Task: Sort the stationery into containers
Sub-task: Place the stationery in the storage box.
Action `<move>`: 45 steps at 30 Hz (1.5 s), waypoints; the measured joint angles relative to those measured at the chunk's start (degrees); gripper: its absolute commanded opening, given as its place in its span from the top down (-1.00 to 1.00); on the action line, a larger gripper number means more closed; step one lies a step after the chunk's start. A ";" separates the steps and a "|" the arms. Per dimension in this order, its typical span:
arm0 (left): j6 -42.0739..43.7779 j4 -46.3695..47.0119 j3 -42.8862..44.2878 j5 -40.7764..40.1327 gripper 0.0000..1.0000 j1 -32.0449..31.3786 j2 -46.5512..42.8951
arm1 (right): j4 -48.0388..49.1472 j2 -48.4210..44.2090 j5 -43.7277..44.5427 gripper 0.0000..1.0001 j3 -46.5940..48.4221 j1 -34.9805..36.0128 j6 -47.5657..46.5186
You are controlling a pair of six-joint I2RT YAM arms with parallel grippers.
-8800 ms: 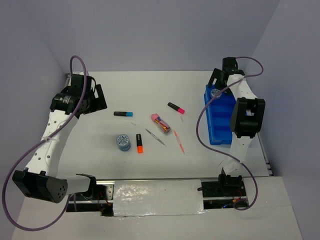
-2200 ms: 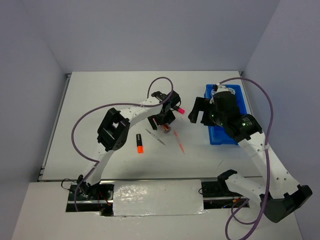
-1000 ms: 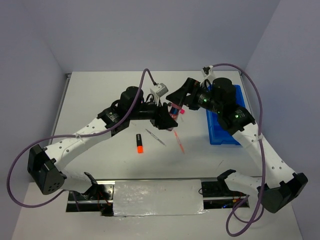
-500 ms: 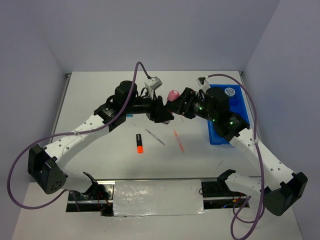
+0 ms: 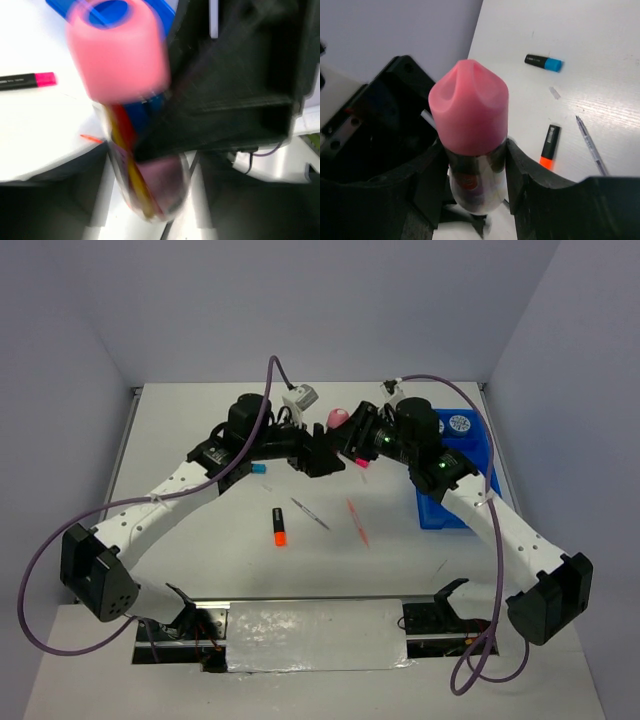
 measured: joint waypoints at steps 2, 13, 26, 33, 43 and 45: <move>0.50 -2.34 1.36 -1.95 -0.99 -0.46 0.00 | 0.48 0.17 0.35 1.00 0.00 -1.27 1.49; -1.66 -26.62 13.14 -32.11 -0.99 8.28 -0.57 | -6.86 -0.33 26.51 1.00 -3.41 -28.55 9.14; -0.55 -39.30 9.51 -36.41 -0.99 9.49 -10.88 | -16.57 21.18 38.51 1.00 1.31 -37.79 25.31; 0.04 -40.13 6.29 -36.39 -0.99 9.49 -12.11 | -15.28 25.59 36.74 1.00 3.34 -41.00 25.86; 0.13 -40.63 4.90 -36.35 -0.99 9.49 -10.64 | -10.56 28.85 32.13 -0.56 3.52 -41.18 25.90; 0.11 -40.72 5.11 -36.15 -0.99 9.49 -9.75 | -9.27 28.85 30.86 -0.78 3.52 -41.20 25.24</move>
